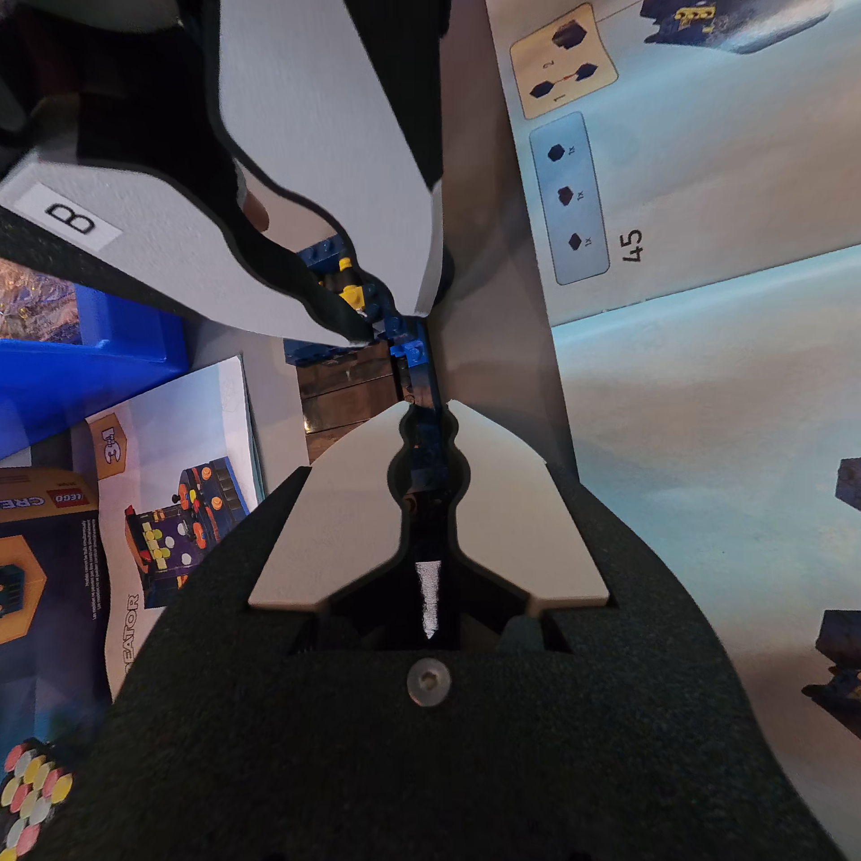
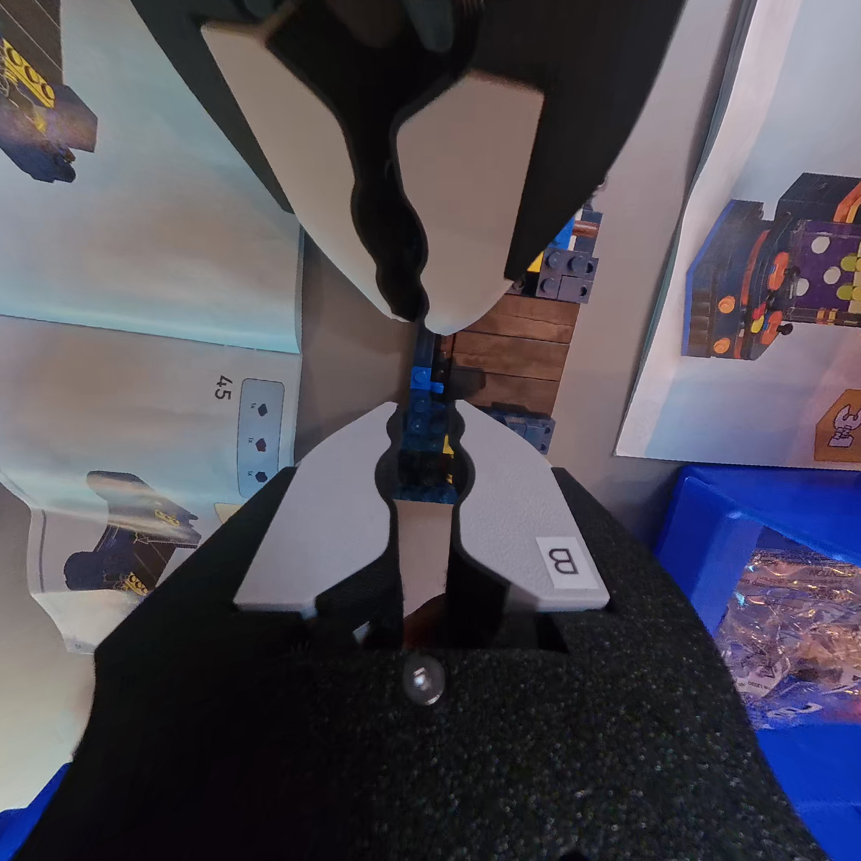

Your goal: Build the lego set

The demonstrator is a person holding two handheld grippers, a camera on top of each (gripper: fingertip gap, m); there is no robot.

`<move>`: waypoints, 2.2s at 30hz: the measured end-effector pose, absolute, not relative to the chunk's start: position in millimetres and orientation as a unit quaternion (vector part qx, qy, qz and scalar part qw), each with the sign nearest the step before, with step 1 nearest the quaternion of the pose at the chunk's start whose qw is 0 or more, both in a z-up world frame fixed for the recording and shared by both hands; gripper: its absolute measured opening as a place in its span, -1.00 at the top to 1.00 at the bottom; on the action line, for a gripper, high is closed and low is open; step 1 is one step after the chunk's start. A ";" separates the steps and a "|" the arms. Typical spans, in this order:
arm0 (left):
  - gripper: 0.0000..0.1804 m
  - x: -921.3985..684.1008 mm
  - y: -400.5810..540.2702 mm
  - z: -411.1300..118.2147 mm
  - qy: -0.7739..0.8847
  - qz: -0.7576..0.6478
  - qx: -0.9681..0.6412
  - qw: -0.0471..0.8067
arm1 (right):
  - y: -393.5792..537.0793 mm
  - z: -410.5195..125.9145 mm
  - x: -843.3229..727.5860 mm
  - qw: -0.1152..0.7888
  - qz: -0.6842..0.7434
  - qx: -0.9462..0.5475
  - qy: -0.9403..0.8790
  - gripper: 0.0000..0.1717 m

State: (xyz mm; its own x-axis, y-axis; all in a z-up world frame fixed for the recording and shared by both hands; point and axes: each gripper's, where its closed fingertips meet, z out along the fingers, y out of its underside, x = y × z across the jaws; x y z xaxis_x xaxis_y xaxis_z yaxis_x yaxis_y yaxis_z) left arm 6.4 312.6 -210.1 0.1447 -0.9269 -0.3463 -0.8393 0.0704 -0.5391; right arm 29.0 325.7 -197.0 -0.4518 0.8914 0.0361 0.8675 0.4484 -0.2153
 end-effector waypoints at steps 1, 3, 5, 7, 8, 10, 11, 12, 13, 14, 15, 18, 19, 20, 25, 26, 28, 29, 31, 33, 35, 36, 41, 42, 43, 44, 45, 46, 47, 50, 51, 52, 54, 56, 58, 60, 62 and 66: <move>0.89 6.4 312.6 -210.1 0.650 -0.066 -0.679 0.335 | 325.7 -196.8 29.2 0.073 0.085 -0.518 -0.848 0.79; 0.89 6.4 312.7 -210.1 0.651 -0.065 -0.679 0.334 | 324.3 -194.9 28.5 0.076 0.095 -0.518 -0.847 0.78; 0.89 6.5 312.7 -210.0 0.652 -0.064 -0.678 0.334 | 324.0 -190.4 27.3 0.083 0.109 -0.522 -0.842 0.78; 0.89 6.4 312.7 -210.0 0.651 -0.065 -0.678 0.334 | 325.7 -185.0 27.6 0.092 0.121 -0.525 -0.838 0.86; 0.90 6.4 312.7 -210.0 0.651 -0.065 -0.678 0.334 | 325.2 -182.4 27.0 0.097 0.132 -0.525 -0.835 0.98; 0.90 6.5 312.7 -210.0 0.651 -0.066 -0.678 0.334 | 320.3 -180.0 25.6 0.099 0.159 -0.526 -0.829 1.00; 0.89 6.5 312.7 -210.0 0.651 -0.066 -0.678 0.334 | 319.9 -181.6 26.5 0.097 0.158 -0.529 -0.828 1.00; 0.90 6.5 312.7 -210.0 0.651 -0.066 -0.679 0.334 | 321.6 -184.1 27.9 0.100 0.147 -0.529 -0.829 1.00; 0.90 6.4 312.8 -210.0 0.651 -0.066 -0.679 0.334 | 322.8 -185.9 28.8 0.105 0.140 -0.526 -0.832 1.00; 0.90 6.5 312.8 -210.0 0.651 -0.067 -0.679 0.334 | 323.2 -186.9 28.8 0.109 0.138 -0.524 -0.833 1.00; 0.90 6.5 312.9 -210.0 0.651 -0.067 -0.679 0.334 | 322.7 -188.1 29.1 0.108 0.139 -0.525 -0.832 1.00; 0.89 6.5 312.9 -209.9 0.651 -0.067 -0.679 0.334 | 321.5 -190.3 29.4 0.101 0.140 -0.530 -0.830 1.00; 0.89 6.6 312.9 -209.9 0.651 -0.067 -0.679 0.334 | 322.9 -190.5 29.4 0.101 0.136 -0.532 -0.829 1.00; 0.89 6.6 313.0 -209.9 0.651 -0.067 -0.679 0.334 | 323.3 -190.5 29.1 0.099 0.134 -0.536 -0.828 1.00; 0.90 6.5 313.3 -209.9 0.650 -0.069 -0.679 0.333 | 324.1 -191.1 28.8 0.088 0.122 -0.540 -0.828 1.00; 0.90 6.5 313.2 -209.9 0.650 -0.069 -0.679 0.333 | 324.2 -191.7 28.9 0.086 0.122 -0.542 -0.827 1.00; 0.90 6.5 313.3 -209.9 0.650 -0.070 -0.679 0.333 | 324.2 -192.4 29.0 0.086 0.122 -0.544 -0.826 1.00; 0.89 6.5 313.4 -209.9 0.650 -0.071 -0.680 0.333 | 324.3 -192.3 29.2 0.086 0.121 -0.546 -0.824 1.00; 0.89 6.5 313.5 -209.9 0.650 -0.071 -0.680 0.333 | 324.3 -192.4 29.3 0.087 0.120 -0.549 -0.823 1.00; 0.89 6.5 313.6 -209.9 0.650 -0.072 -0.680 0.333 | 324.3 -192.4 29.3 0.086 0.116 -0.551 -0.822 1.00; 0.89 6.4 313.6 -209.9 0.650 -0.072 -0.679 0.332 | 324.3 -192.4 29.3 0.080 0.125 -0.563 -0.813 1.00; 0.89 6.4 313.7 -209.9 0.651 -0.072 -0.679 0.331 | 324.3 -192.4 29.2 0.078 0.131 -0.568 -0.809 1.00; 0.89 6.4 313.8 -209.8 0.650 -0.075 -0.682 0.328 | 324.4 -192.1 28.9 0.104 0.116 -0.559 -0.815 1.00; 0.89 6.8 313.8 -209.7 0.650 -0.077 -0.682 0.328 | 324.1 -191.9 29.6 0.109 0.110 -0.553 -0.818 1.00; 0.88 7.9 313.8 -209.7 0.648 -0.081 -0.682 0.330 | 323.6 -190.2 31.5 0.110 0.106 -0.549 -0.822 0.98; 0.87 8.5 314.0 -209.7 0.645 -0.084 -0.684 0.331 | 327.0 -182.3 28.2 0.139 0.112 -0.554 -0.813 0.95; 0.86 8.7 314.1 -209.6 0.644 -0.086 -0.684 0.331 | 330.7 -167.1 21.6 0.185 0.139 -0.566 -0.792 0.91; 0.84 9.0 313.8 -209.4 0.643 -0.088 -0.685 0.331 | 333.7 -149.5 16.6 0.226 0.176 -0.583 -0.761 0.88; 0.83 9.5 313.2 -208.6 0.641 -0.093 -0.687 0.331 | 337.0 -135.1 16.2 0.256 0.205 -0.599 -0.730 0.88; 0.66 10.8 305.1 -197.0 0.632 -0.132 -0.691 0.325 | 352.1 -115.5 27.4 0.347 0.221 -0.627 -0.661 0.84; 0.61 11.3 304.1 -186.4 0.622 -0.149 -0.690 0.339 | 354.8 -113.0 30.7 0.373 0.226 -0.635 -0.638 0.80; 0.55 11.0 303.9 -173.1 0.609 -0.166 -0.687 0.359 | 356.3 -111.3 33.7 0.396 0.233 -0.643 -0.614 0.74; 0.38 8.6 307.3 -136.8 0.561 -0.206 -0.681 0.424 | 357.7 -108.5 38.6 0.434 0.256 -0.655 -0.563 0.59; 0.17 3.8 308.5 -89.4 0.473 -0.281 -0.663 0.507 | 359.5 -102.6 41.5 0.481 0.297 -0.652 -0.506 0.44; -0.05 -9.4 305.5 -49.9 0.366 -0.369 -0.641 0.566 | 364.4 -98.5 47.0 0.526 0.336 -0.642 -0.444 0.36; -0.18 -26.9 300.5 -32.7 0.278 -0.431 -0.624 0.590 | 368.3 -98.8 54.8 0.560 0.371 -0.630 -0.389 0.29; -0.17 -45.8 296.2 -35.4 0.220 -0.446 -0.616 0.611 | 370.4 -100.5 63.4 0.593 0.403 -0.611 -0.335 0.28; 0.03 -84.6 288.1 -62.4 0.174 -0.376 -0.601 0.683 | 375.2 -100.4 73.4 0.631 0.378 -0.592 -0.329 0.27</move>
State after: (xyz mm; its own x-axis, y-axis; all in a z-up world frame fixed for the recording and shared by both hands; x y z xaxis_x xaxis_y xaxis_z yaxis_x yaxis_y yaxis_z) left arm -84.6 288.1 -62.4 0.6558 -0.7238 0.2145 0.3044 -0.0064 -0.9525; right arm 73.4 375.2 -100.4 0.4974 0.8669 -0.0315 -0.0867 0.0135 -0.9961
